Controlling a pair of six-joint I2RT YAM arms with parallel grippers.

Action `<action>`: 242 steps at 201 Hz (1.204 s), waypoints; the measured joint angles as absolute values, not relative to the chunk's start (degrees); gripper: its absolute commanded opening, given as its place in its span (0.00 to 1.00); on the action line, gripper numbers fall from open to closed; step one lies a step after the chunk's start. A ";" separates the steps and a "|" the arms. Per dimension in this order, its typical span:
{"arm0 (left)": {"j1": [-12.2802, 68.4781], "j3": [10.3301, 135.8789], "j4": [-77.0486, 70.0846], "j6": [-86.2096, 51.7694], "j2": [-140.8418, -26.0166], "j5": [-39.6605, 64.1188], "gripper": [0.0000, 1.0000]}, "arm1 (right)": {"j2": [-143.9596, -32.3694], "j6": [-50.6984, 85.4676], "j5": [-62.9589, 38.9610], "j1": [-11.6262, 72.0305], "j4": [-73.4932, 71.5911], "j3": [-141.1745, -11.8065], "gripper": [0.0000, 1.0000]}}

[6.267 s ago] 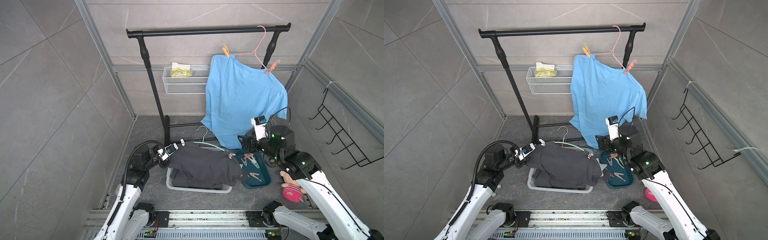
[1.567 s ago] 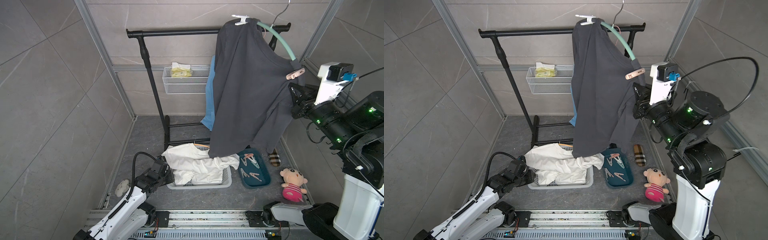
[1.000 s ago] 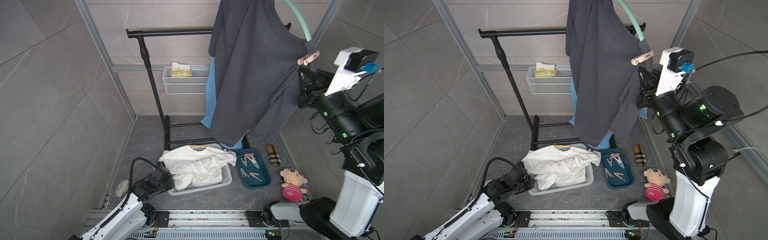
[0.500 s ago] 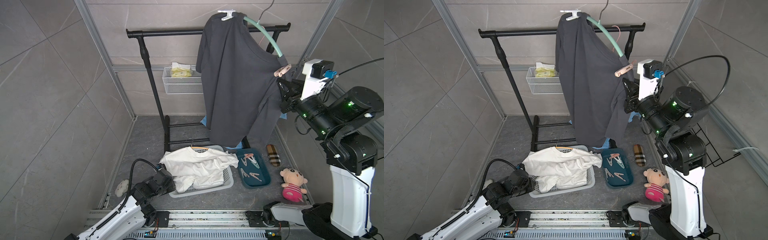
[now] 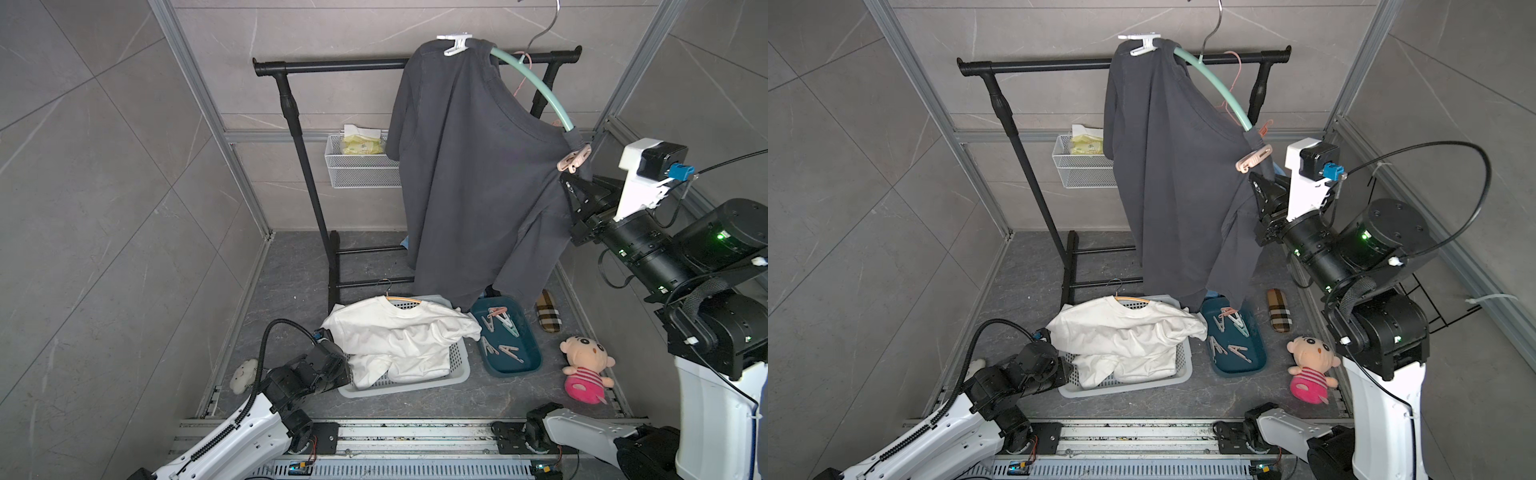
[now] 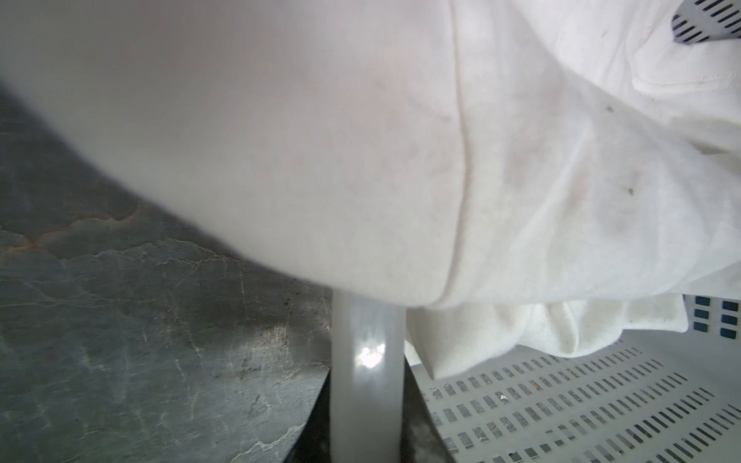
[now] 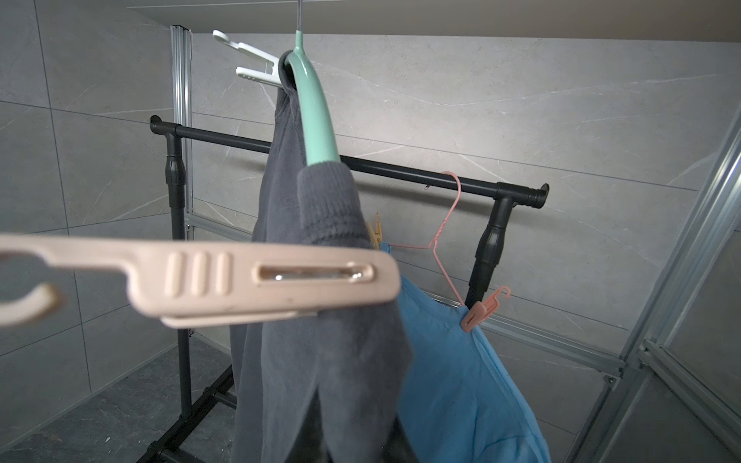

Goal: Use clothespins to secure the t-shirt on both sides of the hanger
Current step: Move the basket to the center of the board.

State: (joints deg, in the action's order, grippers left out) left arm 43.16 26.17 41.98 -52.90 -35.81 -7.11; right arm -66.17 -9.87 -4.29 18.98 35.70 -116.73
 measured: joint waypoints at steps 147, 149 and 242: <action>43.48 26.17 42.19 -52.90 -35.81 -8.93 0.00 | -77.19 -3.49 -5.76 19.00 40.58 -118.48 0.00; 43.48 26.17 42.22 -52.90 -35.81 -8.95 0.00 | -77.52 -3.33 -5.89 18.98 40.64 -118.67 0.00; 43.48 26.17 42.24 -52.90 -35.86 -9.21 0.00 | -90.72 0.47 -11.94 18.98 46.22 -133.56 0.00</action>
State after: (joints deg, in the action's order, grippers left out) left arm 43.48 26.17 42.24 -52.90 -35.86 -9.21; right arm -90.72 0.47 -11.94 18.98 46.22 -133.56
